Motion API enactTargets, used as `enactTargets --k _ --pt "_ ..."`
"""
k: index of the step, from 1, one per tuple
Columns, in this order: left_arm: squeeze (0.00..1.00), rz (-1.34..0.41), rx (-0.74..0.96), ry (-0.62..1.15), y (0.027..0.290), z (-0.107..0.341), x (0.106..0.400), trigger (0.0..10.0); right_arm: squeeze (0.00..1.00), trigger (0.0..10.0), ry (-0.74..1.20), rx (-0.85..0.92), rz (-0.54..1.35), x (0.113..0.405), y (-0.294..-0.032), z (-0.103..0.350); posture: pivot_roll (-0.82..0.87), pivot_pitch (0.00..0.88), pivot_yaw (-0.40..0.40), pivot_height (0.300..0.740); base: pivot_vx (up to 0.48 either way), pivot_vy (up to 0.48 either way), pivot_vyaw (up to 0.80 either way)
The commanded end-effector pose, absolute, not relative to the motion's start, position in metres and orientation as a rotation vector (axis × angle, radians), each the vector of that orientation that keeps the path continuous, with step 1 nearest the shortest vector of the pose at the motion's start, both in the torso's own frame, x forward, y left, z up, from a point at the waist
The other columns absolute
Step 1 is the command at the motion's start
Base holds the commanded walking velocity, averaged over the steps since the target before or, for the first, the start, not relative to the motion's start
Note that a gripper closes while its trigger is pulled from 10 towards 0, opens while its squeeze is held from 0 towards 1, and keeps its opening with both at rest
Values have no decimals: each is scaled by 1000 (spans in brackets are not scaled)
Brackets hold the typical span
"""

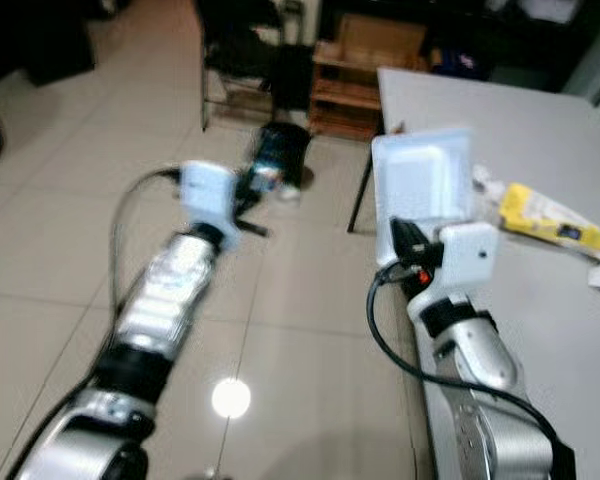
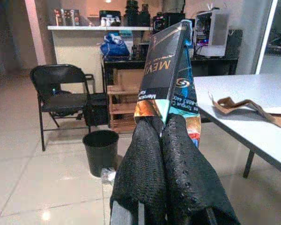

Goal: Picking trash to rubbish bin

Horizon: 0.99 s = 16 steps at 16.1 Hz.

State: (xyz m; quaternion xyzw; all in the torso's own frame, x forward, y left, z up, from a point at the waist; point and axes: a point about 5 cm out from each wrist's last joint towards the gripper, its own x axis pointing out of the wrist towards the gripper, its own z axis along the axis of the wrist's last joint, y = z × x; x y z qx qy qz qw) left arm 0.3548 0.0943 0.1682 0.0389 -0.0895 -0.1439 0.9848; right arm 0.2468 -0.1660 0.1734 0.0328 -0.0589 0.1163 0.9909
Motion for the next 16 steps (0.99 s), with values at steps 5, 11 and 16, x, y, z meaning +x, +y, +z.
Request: enactTargets --k 5,11,16 --pt "0 -345 72 -183 76 171 354 10000 0 10000 -106 56 211 245 -173 171 114 76 -79 740 466 0 0" --pt "0 -342 76 -180 76 170 354 10000 0 10000 -102 58 216 246 -173 170 115 77 -81 740 467 0 0" --pt "0 -341 75 -178 77 169 355 10000 0 10000 -103 56 220 246 -172 171 115 73 -81 740 466 0 0"
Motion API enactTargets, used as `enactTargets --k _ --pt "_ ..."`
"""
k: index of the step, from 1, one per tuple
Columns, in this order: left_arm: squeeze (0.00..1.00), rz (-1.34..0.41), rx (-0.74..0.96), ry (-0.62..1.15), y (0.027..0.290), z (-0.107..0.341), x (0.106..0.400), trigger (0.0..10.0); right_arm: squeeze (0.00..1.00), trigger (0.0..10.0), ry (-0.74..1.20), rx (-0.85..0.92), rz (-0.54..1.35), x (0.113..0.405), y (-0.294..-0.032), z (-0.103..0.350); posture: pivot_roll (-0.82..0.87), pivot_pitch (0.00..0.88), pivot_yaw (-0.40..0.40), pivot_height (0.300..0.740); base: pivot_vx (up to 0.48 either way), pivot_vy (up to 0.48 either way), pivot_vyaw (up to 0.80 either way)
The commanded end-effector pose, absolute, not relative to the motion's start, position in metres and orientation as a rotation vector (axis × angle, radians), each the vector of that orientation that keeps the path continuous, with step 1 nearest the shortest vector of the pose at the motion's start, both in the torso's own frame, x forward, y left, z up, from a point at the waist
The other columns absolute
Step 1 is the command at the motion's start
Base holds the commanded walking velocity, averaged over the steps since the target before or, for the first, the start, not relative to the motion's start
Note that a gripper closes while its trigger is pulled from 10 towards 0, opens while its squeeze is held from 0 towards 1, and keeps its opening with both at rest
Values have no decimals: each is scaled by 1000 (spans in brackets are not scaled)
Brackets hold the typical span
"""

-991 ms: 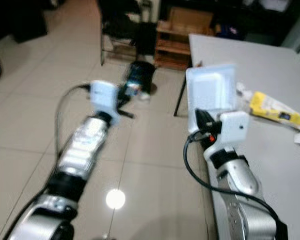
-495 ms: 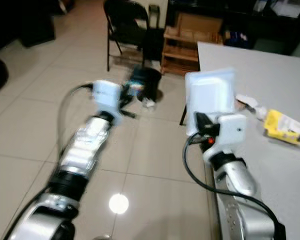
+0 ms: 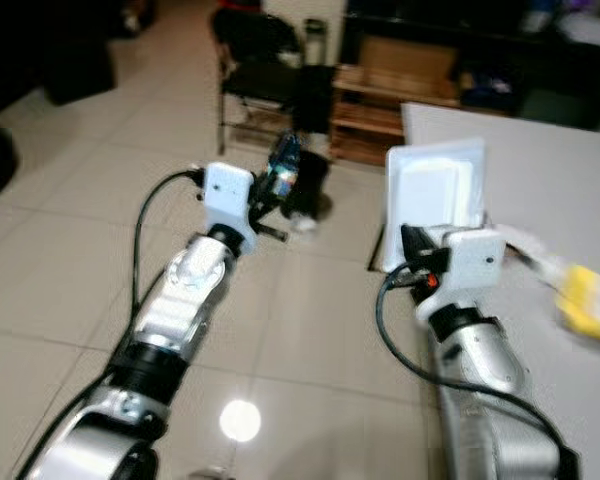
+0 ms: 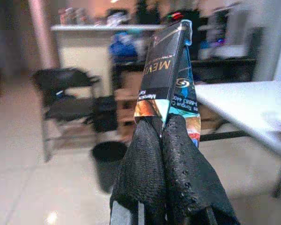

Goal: Picking trash to rubbish bin

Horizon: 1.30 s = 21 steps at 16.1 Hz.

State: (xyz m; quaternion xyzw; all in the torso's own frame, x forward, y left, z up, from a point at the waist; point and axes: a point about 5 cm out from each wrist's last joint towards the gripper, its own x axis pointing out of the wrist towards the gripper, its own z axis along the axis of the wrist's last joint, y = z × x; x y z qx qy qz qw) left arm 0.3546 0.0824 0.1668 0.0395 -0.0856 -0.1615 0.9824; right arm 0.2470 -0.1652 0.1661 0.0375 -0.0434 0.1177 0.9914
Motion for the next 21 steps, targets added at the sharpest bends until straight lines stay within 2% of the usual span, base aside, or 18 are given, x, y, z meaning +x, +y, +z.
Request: enactTargets --k 1,7,9,12,13,16,21 --pt "0 -342 74 -176 77 169 355 10000 0 10000 -103 56 220 246 -172 171 115 73 -81 740 472 0 0" --pt "0 -341 73 -168 76 167 355 10000 0 10000 -101 56 219 245 -172 171 110 76 -84 740 480 0 0" --pt "0 -338 79 -161 78 164 355 10000 0 10000 -127 47 175 245 -176 174 110 76 -84 740 480 0 0" --pt "0 -334 96 -157 83 162 355 10000 0 10000 -156 -12 31 242 -194 176 102 70 -75 740 480 0 0" --pt "0 -333 112 -150 88 160 356 10000 0 10000 -174 -34 -75 235 -209 177 102 68 -68 740 480 0 0" --pt "0 -348 139 -134 95 155 353 10000 0 10000 -178 -63 -166 226 -222 176 101 66 -64 740 480 0 0" --pt "0 -346 153 -118 101 147 346 10000 0 10000 -157 -34 -174 217 -221 168 106 67 -57 740 480 0 0"
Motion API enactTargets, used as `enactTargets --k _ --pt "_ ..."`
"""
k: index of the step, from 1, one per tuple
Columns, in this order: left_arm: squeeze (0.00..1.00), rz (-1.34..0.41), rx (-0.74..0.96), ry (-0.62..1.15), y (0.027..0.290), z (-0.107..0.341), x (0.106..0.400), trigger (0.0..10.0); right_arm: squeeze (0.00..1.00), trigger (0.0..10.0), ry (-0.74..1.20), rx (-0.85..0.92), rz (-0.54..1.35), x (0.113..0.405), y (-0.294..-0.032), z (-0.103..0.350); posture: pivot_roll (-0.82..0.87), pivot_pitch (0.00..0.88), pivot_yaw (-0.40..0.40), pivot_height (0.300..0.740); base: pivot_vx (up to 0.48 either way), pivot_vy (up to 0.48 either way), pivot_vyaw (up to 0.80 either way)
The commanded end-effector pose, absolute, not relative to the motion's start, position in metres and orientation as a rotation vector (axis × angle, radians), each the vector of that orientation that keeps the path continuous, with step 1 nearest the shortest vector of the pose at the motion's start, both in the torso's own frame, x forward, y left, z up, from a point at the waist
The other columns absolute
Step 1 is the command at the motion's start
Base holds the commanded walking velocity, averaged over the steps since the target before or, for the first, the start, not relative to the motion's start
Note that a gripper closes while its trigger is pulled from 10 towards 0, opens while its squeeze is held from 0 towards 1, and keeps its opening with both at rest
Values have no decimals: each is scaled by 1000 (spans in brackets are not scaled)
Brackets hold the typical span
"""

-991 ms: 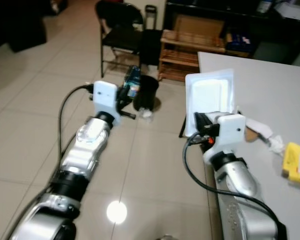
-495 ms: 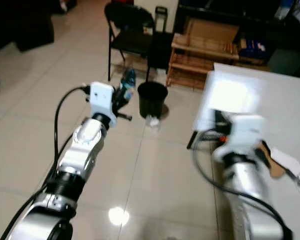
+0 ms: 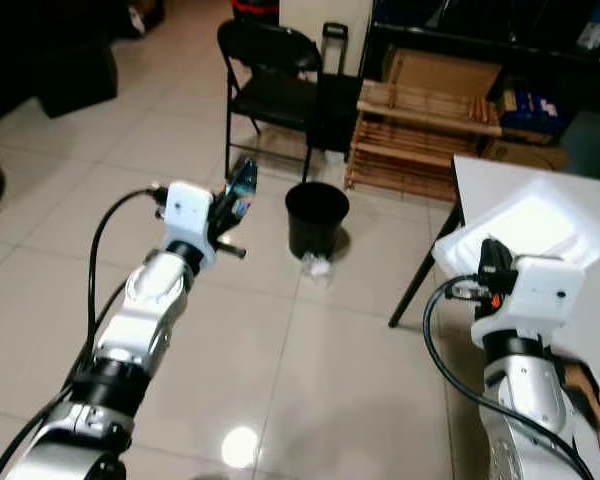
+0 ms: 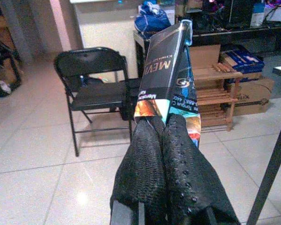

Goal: Picking trash to rubbish bin

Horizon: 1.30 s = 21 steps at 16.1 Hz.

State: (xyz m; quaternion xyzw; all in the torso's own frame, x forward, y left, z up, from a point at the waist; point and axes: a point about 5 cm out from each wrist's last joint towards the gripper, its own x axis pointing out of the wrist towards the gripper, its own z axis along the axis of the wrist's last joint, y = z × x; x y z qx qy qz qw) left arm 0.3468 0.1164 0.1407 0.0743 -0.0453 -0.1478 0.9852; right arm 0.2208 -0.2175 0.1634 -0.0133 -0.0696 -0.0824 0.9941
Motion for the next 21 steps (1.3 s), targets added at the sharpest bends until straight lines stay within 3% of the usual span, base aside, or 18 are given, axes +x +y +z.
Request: enactTargets --k 1,11,21 --pt "0 -347 152 -118 101 147 344 10000 0 10000 -152 -34 -161 217 -218 167 109 70 -61 740 480 0 0" --pt "0 -321 142 -111 102 147 341 10000 0 10000 -145 -5 -87 224 -206 166 120 76 -72 740 479 0 0" --pt "0 -319 134 -118 98 150 344 10000 0 10000 -58 37 155 229 -173 149 122 71 -79 740 474 0 0"
